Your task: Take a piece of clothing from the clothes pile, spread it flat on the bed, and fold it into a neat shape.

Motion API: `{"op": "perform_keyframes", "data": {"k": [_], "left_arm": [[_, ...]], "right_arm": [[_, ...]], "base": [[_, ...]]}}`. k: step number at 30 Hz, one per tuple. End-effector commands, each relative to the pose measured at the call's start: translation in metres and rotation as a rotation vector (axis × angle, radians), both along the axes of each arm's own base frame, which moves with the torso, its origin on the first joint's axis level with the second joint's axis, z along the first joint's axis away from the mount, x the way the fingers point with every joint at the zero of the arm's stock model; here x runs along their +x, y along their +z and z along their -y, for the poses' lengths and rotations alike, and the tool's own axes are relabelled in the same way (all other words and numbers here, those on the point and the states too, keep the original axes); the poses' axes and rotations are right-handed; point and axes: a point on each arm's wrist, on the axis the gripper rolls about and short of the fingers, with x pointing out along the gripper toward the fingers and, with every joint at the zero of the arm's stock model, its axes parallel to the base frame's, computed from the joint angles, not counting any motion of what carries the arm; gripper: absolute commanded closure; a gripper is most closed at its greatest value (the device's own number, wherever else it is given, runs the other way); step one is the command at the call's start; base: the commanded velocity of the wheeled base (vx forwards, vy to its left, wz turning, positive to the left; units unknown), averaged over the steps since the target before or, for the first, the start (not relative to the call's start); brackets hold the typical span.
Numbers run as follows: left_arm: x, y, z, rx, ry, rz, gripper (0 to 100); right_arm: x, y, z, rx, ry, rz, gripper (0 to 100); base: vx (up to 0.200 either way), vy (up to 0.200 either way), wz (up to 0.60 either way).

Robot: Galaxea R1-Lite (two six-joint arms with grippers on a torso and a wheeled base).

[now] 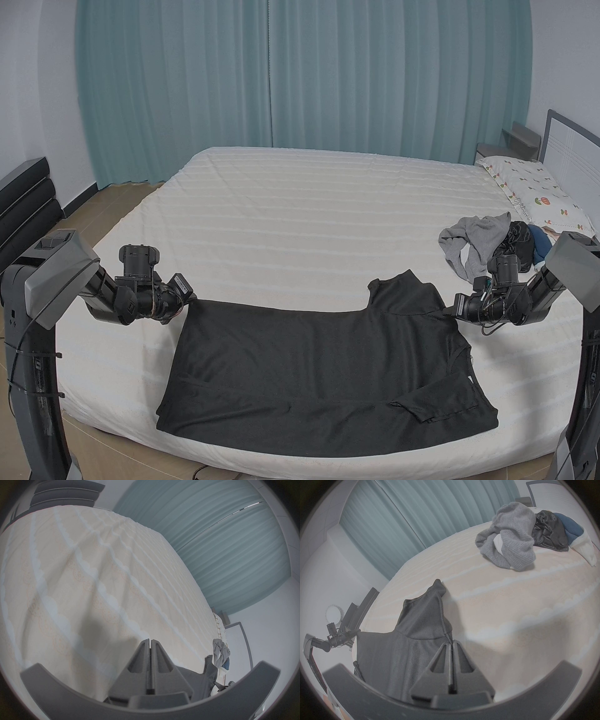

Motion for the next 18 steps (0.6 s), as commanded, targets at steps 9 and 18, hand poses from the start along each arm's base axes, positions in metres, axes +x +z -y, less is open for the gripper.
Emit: {"op": "perform_keyframes", "data": {"k": [9, 18], "left_arm": [[0.000, 0.001, -0.001, -0.001, 0.002, 0.002, 100], [0.000, 0.001, -0.003, -0.001, 0.005, 0.002, 100]], "right_arm": [[-0.025, 0.012, 0.014, 0.032, 0.010, -0.020, 100], [-0.028, 0.001, 0.013, 0.017, 0.032, -0.052, 100]], "base": [[0.000, 0.000, 0.00], [0.000, 0.000, 0.00]]}}
